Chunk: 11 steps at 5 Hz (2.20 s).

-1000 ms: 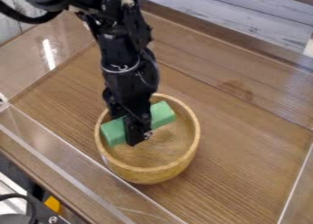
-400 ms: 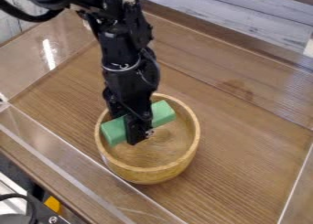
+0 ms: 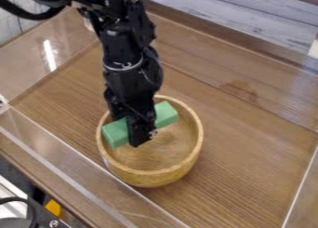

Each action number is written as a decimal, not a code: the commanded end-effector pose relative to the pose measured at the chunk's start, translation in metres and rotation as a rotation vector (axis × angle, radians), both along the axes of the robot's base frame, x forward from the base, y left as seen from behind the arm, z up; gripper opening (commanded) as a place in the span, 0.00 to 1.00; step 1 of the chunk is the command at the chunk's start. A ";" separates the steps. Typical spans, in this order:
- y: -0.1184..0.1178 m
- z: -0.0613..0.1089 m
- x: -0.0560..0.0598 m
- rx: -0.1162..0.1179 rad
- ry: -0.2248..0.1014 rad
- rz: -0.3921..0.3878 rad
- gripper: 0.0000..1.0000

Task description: Remove the green block from inside the brown bowl and put it on the table

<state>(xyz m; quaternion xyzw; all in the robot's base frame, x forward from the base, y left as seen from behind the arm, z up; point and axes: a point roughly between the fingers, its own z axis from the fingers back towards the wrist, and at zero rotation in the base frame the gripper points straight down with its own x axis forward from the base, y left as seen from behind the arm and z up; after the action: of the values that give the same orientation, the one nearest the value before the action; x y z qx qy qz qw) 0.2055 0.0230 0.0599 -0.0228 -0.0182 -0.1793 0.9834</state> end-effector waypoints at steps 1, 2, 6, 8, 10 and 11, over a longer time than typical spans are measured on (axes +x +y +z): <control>-0.005 0.018 0.011 0.003 -0.065 -0.003 0.00; -0.012 0.024 0.012 -0.003 -0.076 -0.002 0.00; -0.031 0.037 0.014 -0.013 -0.107 -0.006 0.00; -0.071 0.035 0.008 -0.032 -0.100 -0.082 0.00; -0.126 0.020 0.013 -0.054 -0.094 -0.178 0.00; -0.138 0.011 0.013 -0.063 -0.085 -0.212 0.00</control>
<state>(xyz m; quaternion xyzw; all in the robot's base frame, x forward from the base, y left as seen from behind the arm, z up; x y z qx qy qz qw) 0.2090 -0.1092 0.0592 -0.0434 -0.0374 -0.2812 0.9579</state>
